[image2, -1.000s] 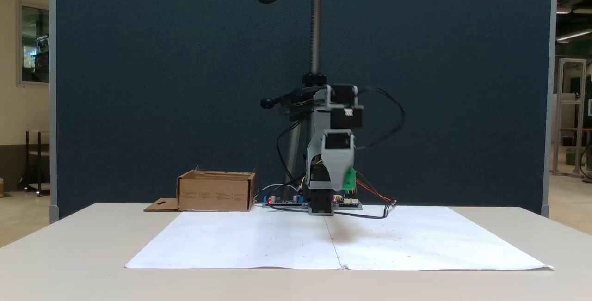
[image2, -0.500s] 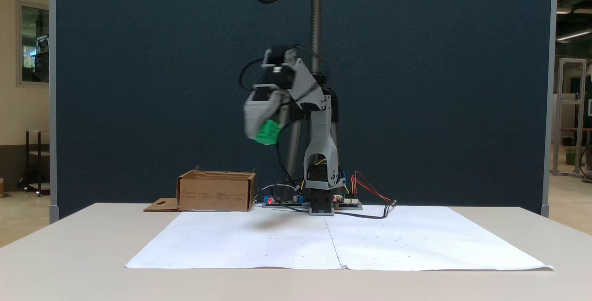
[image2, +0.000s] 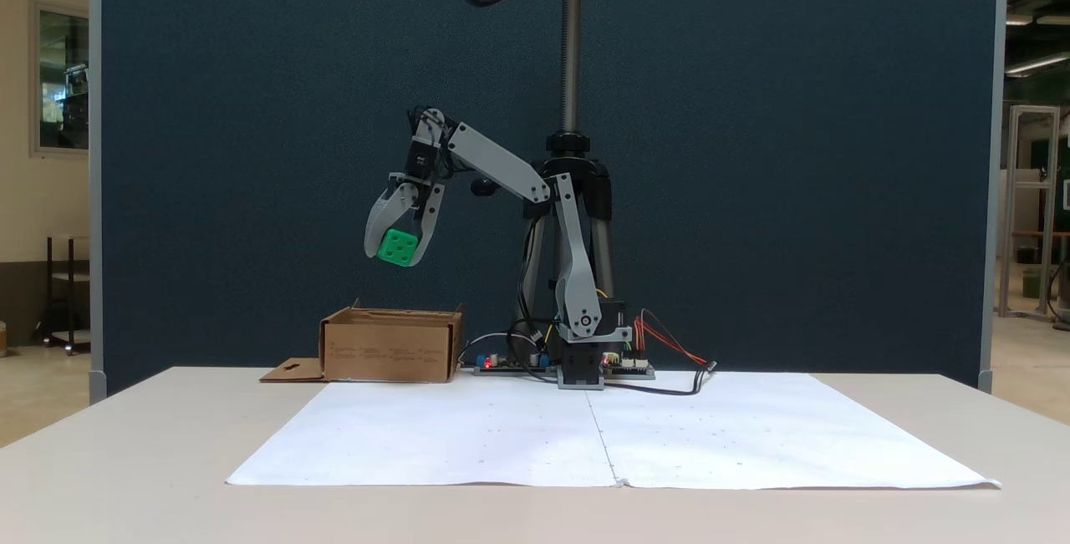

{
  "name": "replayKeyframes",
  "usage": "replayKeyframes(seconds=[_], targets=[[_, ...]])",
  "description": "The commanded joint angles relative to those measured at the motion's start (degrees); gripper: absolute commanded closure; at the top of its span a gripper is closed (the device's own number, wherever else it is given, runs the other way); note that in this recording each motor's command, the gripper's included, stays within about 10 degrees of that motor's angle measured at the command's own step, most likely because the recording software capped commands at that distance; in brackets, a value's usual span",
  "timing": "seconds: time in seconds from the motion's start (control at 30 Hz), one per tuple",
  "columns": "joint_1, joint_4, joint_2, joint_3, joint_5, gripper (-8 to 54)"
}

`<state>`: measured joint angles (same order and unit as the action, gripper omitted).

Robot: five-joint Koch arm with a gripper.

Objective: Grasp a green dice and put it in the bin.

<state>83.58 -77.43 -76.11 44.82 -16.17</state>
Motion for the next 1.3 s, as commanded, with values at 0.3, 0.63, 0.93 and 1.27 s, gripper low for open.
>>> replayKeyframes(seconds=[0.3,0.63,0.93,1.27], targets=[[17.58,8.26,6.06,0.35,-10.55,34.0],[18.72,11.78,8.35,4.83,-11.43,34.0],[18.81,11.34,10.37,7.56,-11.43,5.3],[15.73,11.25,6.94,6.86,-8.00,5.4]])
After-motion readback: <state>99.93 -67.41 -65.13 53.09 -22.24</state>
